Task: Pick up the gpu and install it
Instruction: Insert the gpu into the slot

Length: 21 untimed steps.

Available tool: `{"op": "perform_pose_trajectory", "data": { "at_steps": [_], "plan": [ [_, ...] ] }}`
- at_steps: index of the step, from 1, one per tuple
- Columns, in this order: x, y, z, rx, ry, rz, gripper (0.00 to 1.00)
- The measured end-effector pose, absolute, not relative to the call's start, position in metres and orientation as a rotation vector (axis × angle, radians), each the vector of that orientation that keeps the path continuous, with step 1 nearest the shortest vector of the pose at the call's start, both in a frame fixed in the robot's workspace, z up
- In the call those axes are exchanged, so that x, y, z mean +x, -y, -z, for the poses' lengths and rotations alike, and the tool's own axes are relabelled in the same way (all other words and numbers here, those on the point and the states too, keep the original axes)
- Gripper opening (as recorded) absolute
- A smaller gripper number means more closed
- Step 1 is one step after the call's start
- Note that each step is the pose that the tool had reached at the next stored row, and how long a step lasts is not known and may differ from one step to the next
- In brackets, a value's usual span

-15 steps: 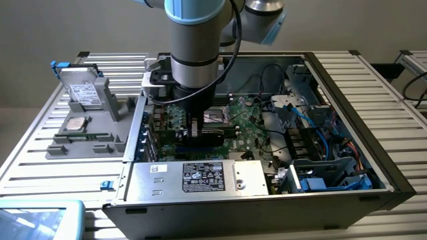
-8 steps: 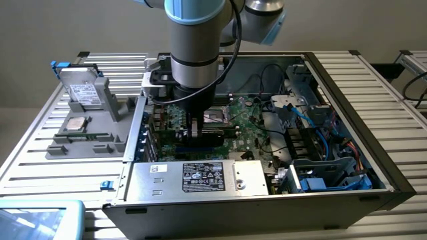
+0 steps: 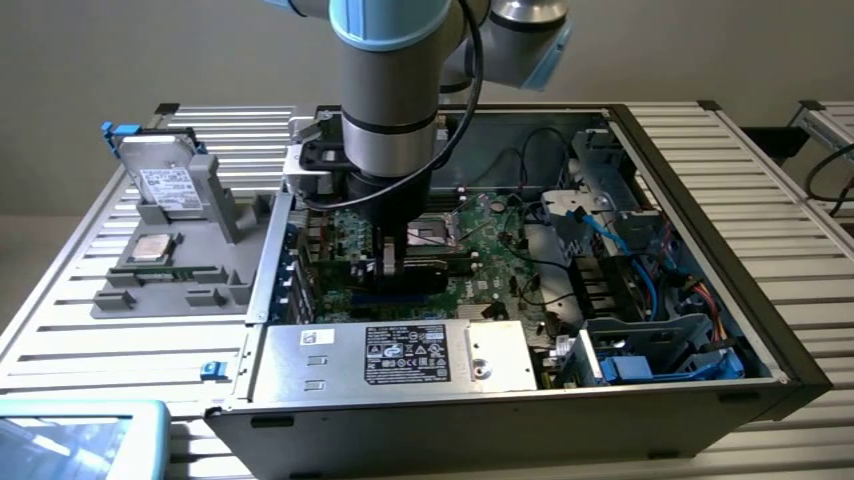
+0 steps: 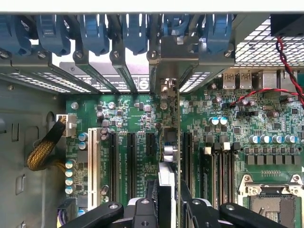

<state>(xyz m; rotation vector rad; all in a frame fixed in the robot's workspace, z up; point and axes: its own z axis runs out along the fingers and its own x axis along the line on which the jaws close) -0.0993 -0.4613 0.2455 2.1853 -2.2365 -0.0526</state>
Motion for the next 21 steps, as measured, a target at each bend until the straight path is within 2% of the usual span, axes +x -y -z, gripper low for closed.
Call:
{"op": "perform_pose_trajectory", "data": {
  "at_steps": [21],
  "plan": [
    [-0.0989, 0.4613, -0.2444, 2.185, 2.236, 0.054, 0.28]
  ]
}}
